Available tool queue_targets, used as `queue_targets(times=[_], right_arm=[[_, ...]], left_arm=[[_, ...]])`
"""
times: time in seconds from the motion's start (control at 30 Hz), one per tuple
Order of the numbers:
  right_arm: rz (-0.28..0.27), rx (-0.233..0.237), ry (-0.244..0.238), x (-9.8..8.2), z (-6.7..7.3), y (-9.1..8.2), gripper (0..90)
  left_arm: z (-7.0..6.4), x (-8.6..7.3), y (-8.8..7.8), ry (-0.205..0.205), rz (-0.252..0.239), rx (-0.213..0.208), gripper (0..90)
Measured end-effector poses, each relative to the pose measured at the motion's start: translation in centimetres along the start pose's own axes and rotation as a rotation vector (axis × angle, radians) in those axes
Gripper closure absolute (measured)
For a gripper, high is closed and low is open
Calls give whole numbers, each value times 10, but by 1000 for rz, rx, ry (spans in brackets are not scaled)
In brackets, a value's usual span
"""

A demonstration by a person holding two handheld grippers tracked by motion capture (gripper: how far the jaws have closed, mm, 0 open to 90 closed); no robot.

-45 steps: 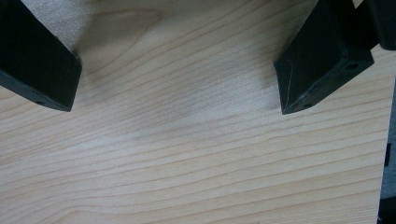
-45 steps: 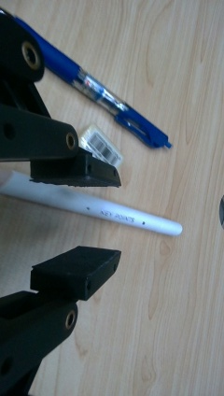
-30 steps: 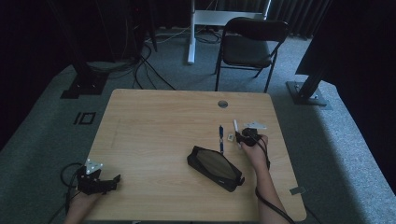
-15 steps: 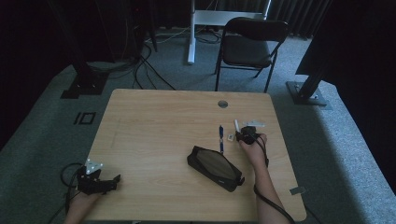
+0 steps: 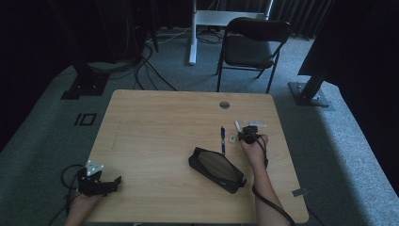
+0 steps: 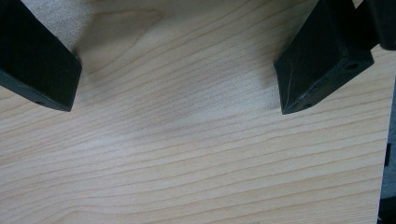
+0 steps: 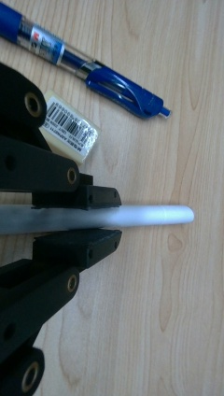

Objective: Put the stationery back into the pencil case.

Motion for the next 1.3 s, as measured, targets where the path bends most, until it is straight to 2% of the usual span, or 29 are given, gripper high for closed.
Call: queue_targets(times=[0.07, 0.23, 0.43, 0.83, 0.93, 1.03, 1.3], right_arm=[[-12, 17, 9, 0, 0, -3, 783], [-32, 17, 7, 6, -2, -13, 783], [-54, 48, 8, 8, -4, -26, 783], [-97, 85, -34, 17, -4, -56, 783], [-95, 87, -68, 18, -2, -59, 783], [-92, 104, -83, 17, 1, -61, 783], [-113, 138, -79, 15, 3, -76, 783]], left_arm=[[0, 0, 0, 0, 0, 0, 2], [0, 0, 0, 0, 0, 0, 2], [0, 0, 0, 0, 0, 0, 2], [0, 0, 0, 0, 0, 0, 2], [0, 0, 0, 0, 0, 0, 2], [0, 0, 0, 0, 0, 0, 2], [0, 0, 0, 0, 0, 0, 2]])
Point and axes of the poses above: each handheld gripper's, and its own axes: y roughly forward along the jaws, x roughly out of its top, z roughly to its left, the point moved 4 cm from there along y, roughly forward along the jaws, and after that the axes turned 11 degrees about z, right-handed, at the moved point
